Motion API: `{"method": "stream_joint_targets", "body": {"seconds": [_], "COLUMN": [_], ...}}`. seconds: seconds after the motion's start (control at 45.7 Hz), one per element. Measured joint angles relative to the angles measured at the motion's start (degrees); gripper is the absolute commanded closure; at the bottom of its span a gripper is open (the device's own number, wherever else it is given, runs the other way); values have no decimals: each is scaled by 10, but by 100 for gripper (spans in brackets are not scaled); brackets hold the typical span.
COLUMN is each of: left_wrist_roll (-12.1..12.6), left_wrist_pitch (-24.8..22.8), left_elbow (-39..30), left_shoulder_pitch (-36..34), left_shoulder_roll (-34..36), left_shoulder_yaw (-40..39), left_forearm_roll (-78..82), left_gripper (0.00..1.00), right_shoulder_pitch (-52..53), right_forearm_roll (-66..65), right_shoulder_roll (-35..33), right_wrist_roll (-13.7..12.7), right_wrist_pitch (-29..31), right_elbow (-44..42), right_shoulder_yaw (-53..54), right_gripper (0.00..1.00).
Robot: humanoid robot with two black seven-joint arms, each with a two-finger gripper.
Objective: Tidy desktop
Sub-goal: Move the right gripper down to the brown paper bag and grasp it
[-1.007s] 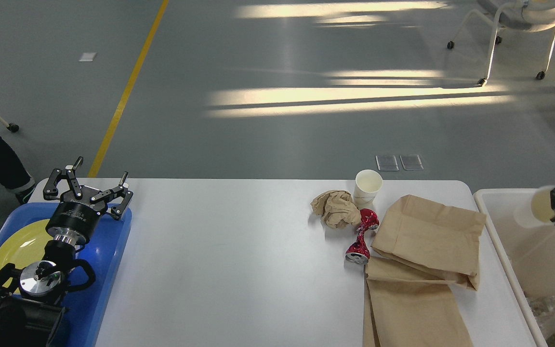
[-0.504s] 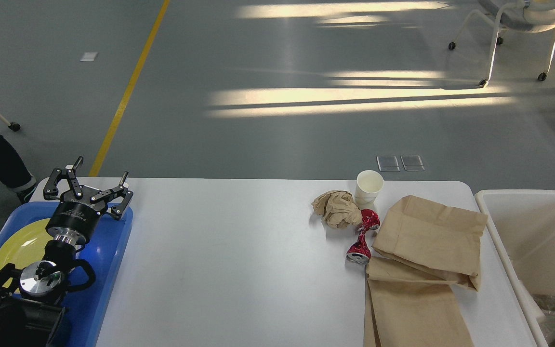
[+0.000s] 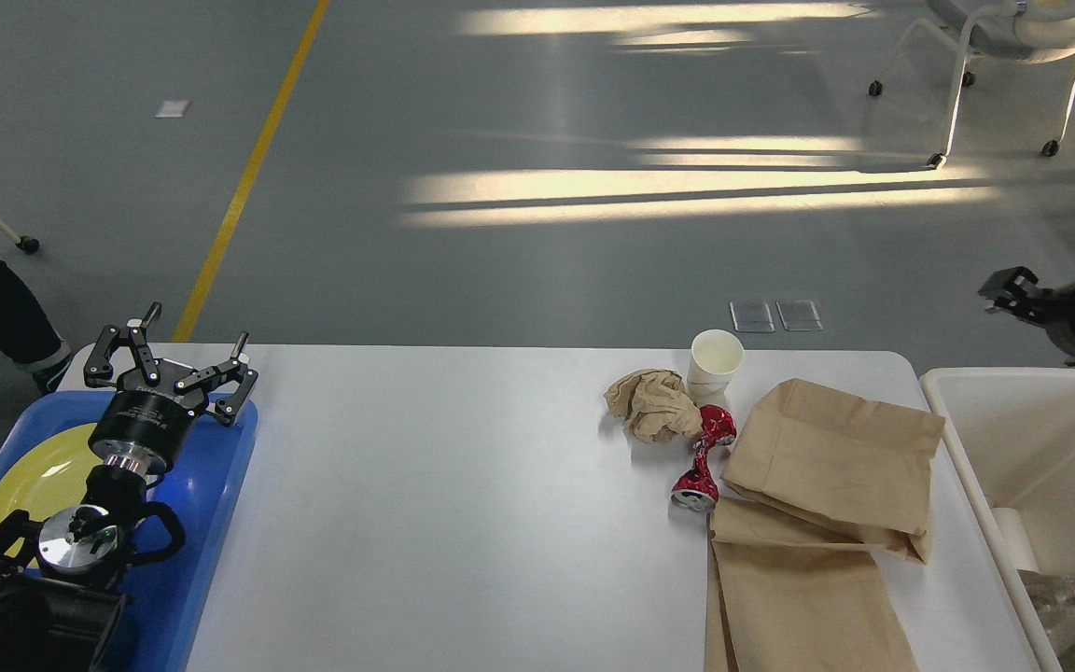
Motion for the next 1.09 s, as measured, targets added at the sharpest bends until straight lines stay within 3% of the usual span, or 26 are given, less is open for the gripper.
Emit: {"method": "stream_joint_targets", "body": {"seconds": [0.263,0.504,0.635,0.766,0.963,1.095], "left_wrist_roll": [0,0,0,0,0,0], "left_wrist_pitch": [0,0,0,0,0,0], "left_elbow": [0,0,0,0,0,0], "left_shoulder_pitch": [0,0,0,0,0,0], "left_shoulder_roll": [0,0,0,0,0,0], "left_shoulder_yaw": [0,0,0,0,0,0], "left_forearm_roll": [0,0,0,0,0,0], "left_gripper": [4,4,4,4,4,4], "right_shoulder_pitch": [176,321,342,265,80,-14], "right_forearm_roll": [0,-5,-13,-43,-54,-66], "right_shoulder_roll": [45,42,35,26,12,0], "right_wrist_roll": [0,1,1,0,0,6], "right_wrist_pitch": [146,216,242,216,86,45], "right_elbow": [129,243,256,231,156,124], "right_shoulder_yaw": [-33,-33,-33,-30,5,49], "right_gripper": [0,0,0,0,0,0]}}
